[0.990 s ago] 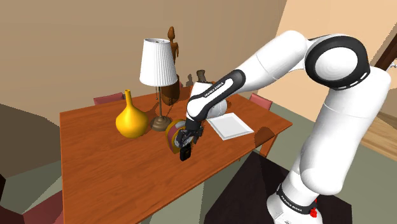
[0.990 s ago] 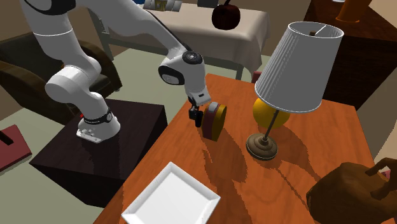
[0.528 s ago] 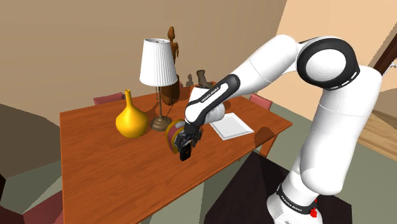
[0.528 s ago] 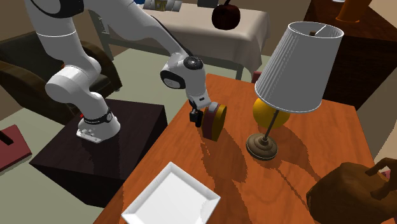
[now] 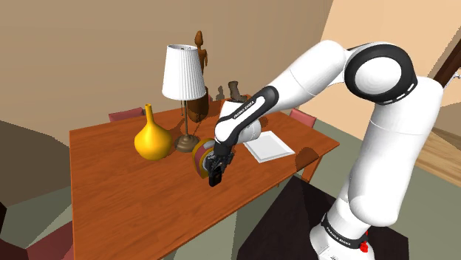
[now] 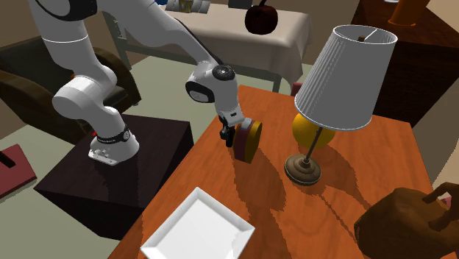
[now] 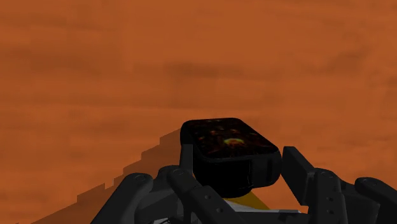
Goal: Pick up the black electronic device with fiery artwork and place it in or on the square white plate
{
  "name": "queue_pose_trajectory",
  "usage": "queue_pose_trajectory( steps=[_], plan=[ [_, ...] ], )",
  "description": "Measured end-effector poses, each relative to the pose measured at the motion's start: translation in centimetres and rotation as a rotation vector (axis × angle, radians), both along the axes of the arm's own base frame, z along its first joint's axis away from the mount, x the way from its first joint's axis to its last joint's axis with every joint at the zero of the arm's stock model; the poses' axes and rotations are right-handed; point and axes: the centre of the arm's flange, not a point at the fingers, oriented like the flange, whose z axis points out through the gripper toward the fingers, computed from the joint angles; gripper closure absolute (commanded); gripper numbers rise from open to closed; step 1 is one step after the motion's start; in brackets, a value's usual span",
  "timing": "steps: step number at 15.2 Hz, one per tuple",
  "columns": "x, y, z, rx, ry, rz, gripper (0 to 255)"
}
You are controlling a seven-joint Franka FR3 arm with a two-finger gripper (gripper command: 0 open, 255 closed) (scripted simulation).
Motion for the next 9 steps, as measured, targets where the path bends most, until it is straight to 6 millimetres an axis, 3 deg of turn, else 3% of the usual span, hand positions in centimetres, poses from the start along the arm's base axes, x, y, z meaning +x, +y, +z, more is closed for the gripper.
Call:
queue_pose_trajectory(
  steps=[6,9],
  plan=[
    [0.0,0.0,0.0,0.000,0.000,-0.001,255],
    [-0.1,0.1,1.1,0.000,0.003,0.001,255]
  ],
)
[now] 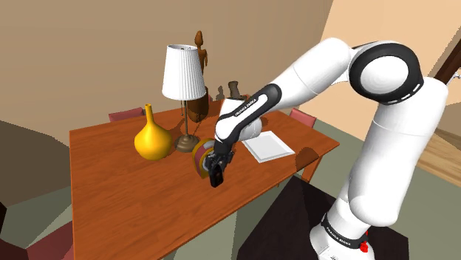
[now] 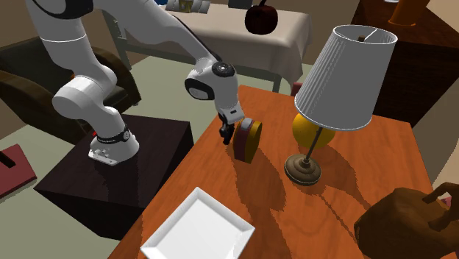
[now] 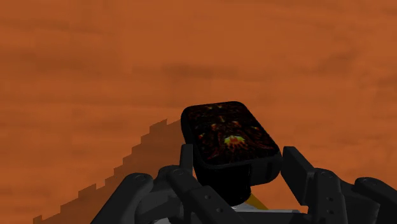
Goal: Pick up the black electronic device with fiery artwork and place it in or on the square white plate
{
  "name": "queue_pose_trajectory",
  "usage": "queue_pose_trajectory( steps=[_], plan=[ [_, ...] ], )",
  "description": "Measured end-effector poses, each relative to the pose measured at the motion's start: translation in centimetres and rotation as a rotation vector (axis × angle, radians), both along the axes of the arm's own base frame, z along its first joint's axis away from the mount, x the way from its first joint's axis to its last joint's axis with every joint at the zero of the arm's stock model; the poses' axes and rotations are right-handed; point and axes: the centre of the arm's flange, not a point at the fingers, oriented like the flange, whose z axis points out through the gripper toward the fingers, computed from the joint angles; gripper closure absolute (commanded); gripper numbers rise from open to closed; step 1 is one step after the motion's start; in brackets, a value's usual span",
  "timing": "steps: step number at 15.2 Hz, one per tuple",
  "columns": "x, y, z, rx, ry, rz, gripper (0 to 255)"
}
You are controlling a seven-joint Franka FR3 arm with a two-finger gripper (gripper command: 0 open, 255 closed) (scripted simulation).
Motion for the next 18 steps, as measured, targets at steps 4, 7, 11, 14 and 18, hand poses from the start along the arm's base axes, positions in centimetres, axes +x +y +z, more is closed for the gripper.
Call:
queue_pose_trajectory(
  steps=[4,7,11,14,18],
  plan=[
    [0.1,0.0,2.0,0.000,0.000,0.000,255],
    [0.1,0.0,3.5,0.000,0.000,0.000,255],
    [0.0,-0.1,5.6,0.000,0.000,0.000,255],
    [0.0,-0.1,7.2,0.000,0.000,0.000,255],
    [-0.1,-2.8,8.1,0.000,0.000,-0.001,255]
  ],
)
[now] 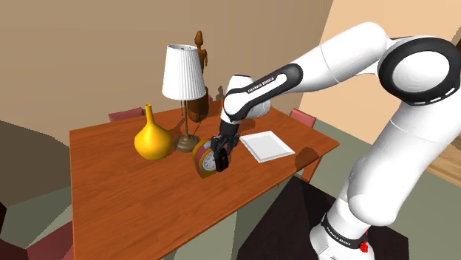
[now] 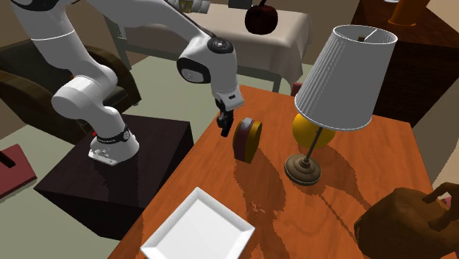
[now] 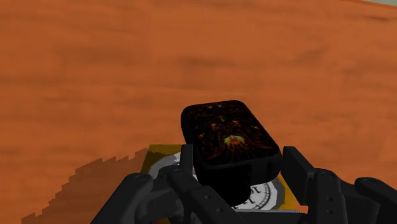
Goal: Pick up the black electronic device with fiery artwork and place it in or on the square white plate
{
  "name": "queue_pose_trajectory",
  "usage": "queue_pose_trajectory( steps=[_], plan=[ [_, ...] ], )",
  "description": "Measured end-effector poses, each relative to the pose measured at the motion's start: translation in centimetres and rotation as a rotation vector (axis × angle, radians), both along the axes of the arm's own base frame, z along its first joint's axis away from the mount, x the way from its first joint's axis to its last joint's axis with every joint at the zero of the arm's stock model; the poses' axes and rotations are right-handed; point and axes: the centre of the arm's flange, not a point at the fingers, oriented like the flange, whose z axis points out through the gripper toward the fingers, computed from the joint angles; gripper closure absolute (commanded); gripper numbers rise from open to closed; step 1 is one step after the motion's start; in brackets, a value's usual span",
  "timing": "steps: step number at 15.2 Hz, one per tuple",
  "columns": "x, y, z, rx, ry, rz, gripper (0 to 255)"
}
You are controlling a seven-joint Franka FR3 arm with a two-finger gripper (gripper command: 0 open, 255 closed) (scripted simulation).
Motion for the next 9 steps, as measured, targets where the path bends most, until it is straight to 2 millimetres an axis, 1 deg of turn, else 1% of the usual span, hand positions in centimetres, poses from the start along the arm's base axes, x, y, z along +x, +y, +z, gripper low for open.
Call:
queue_pose_trajectory(
  steps=[2,4,6,8,9],
  plan=[
    [0.0,-2.6,0.3,0.000,0.000,0.000,255],
    [0.0,-5.2,0.2,0.000,0.000,0.000,255],
    [-0.6,-8.0,0.5,0.000,0.000,0.000,255],
    [-0.7,-10.8,0.7,0.000,0.000,0.000,255],
    [-0.7,-11.7,0.7,0.000,0.000,0.000,255]
  ],
)
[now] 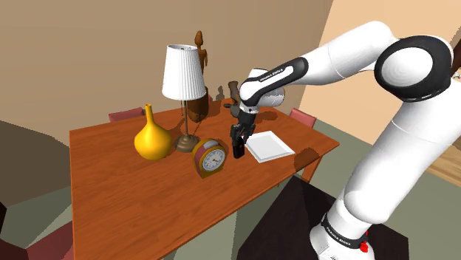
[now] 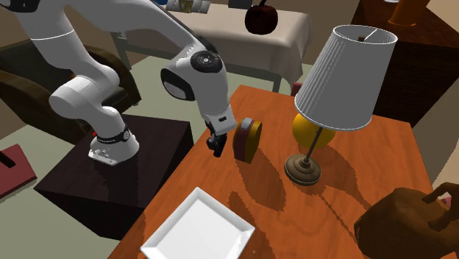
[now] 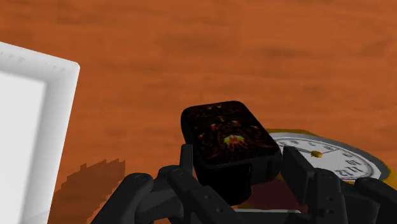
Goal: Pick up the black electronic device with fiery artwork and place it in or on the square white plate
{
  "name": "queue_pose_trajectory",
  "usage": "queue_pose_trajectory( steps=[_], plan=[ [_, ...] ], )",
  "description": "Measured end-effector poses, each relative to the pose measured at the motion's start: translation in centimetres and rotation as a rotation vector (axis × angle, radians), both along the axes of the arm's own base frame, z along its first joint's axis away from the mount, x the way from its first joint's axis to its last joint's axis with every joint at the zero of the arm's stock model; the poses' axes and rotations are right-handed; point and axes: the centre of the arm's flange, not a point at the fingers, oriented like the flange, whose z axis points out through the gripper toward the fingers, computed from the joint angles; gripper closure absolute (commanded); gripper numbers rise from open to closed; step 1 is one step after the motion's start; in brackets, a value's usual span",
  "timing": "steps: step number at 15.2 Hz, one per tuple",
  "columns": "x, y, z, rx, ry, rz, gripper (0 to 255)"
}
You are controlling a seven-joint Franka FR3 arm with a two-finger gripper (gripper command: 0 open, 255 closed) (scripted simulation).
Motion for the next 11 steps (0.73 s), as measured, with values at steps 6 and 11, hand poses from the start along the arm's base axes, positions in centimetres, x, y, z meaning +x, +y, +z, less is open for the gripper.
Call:
queue_pose_trajectory(
  steps=[6,11],
  plan=[
    [-0.4,-7.9,0.5,0.000,0.000,0.000,255],
    [-0.9,-14.2,0.6,0.001,0.000,0.000,255]
  ],
)
